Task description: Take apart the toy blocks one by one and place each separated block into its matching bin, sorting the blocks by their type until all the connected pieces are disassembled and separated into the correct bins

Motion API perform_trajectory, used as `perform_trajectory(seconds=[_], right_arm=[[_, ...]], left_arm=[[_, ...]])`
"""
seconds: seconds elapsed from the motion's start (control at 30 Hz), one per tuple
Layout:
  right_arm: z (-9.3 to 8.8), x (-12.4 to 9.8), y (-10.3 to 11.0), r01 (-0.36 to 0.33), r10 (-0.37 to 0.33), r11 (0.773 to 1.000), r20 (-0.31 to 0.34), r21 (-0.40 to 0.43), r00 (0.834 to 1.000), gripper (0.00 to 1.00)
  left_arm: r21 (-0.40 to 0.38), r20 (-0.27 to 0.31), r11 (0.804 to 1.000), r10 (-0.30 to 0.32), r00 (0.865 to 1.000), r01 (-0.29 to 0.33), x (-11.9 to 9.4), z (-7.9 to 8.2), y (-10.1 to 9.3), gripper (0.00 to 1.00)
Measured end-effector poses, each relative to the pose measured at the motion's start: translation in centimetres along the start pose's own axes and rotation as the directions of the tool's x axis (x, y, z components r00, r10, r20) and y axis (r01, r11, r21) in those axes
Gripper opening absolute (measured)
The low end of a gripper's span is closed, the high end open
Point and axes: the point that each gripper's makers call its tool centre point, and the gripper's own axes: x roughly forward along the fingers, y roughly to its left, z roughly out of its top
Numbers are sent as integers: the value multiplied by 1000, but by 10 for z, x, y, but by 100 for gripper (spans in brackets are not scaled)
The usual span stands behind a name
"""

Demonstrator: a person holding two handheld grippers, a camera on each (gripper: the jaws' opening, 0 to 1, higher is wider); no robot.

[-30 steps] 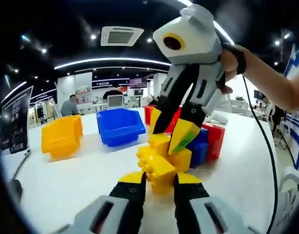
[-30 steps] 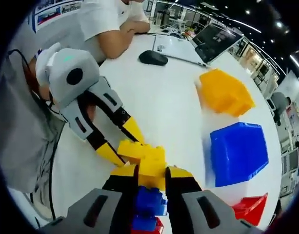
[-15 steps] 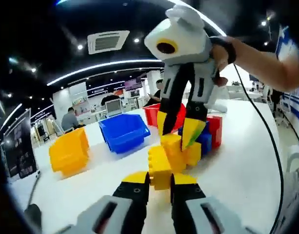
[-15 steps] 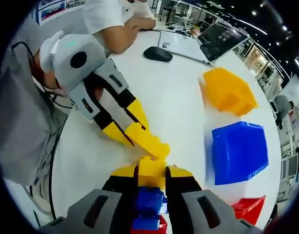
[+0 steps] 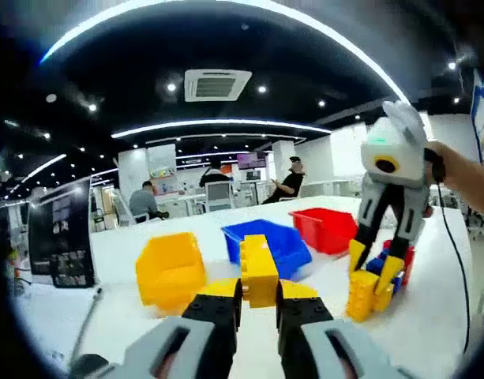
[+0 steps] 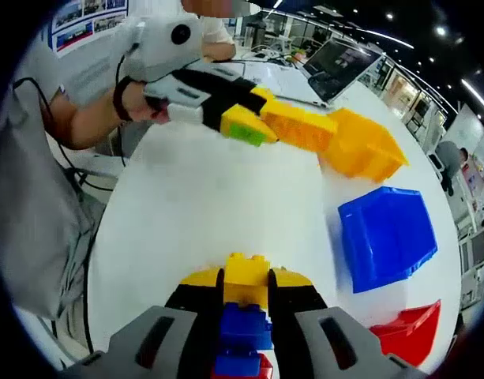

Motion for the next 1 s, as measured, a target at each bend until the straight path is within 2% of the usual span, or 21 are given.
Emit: perform_trajectory(seconds=[0.07, 0.17, 0.27, 0.33, 0.4, 0.5, 0.6, 0.8, 0.9, 0.93, 1.0], right_arm=[[0, 0, -1, -3, 3, 1000, 13, 5, 1000, 24], [-1, 1, -1, -11, 11, 1000, 29, 14, 1000, 24], [-1, 1, 0, -14, 13, 1000, 39, 15, 999, 24], [-1, 1, 1, -13, 12, 1000, 43, 17, 999, 24], [-1, 1, 1, -12, 11, 1000, 47, 17, 999, 24], [-1, 1, 2, -12, 11, 1000, 54, 18, 998, 24], [-2, 0, 3, -13, 12, 1000, 57, 19, 998, 24], [0, 2, 3, -11, 9, 1000, 70, 21, 997, 24], [0, 2, 3, -11, 9, 1000, 69, 24, 998, 24], [0, 2, 2, -10, 9, 1000, 68, 25, 998, 24], [0, 2, 3, -8, 6, 1000, 67, 28, 998, 24]], left_arm=[[-26, 11, 998, 59, 998, -59, 8, 9, 23, 19], [-9, -14, 990, 140, 990, -140, 29, 9, 58, 19], [-26, -32, 985, 172, 985, -173, 53, 3, 81, 19], [-32, -61, 978, 203, 977, -205, 71, -5, 98, 19], [-53, -86, 976, 207, 975, -212, 87, -14, 109, 19], [-57, -100, 973, 219, 971, -226, 100, -21, 118, 19], [-47, -97, 972, 227, 969, -232, 104, -23, 119, 19], [-66, -126, 974, 206, 970, -216, 106, -33, 115, 19], [-55, -121, 977, 198, 973, -205, 105, -32, 112, 20], [-58, -116, 978, 194, 974, -202, 105, -30, 112, 24], [-72, -111, 977, 194, 975, -202, 103, -27, 111, 41]])
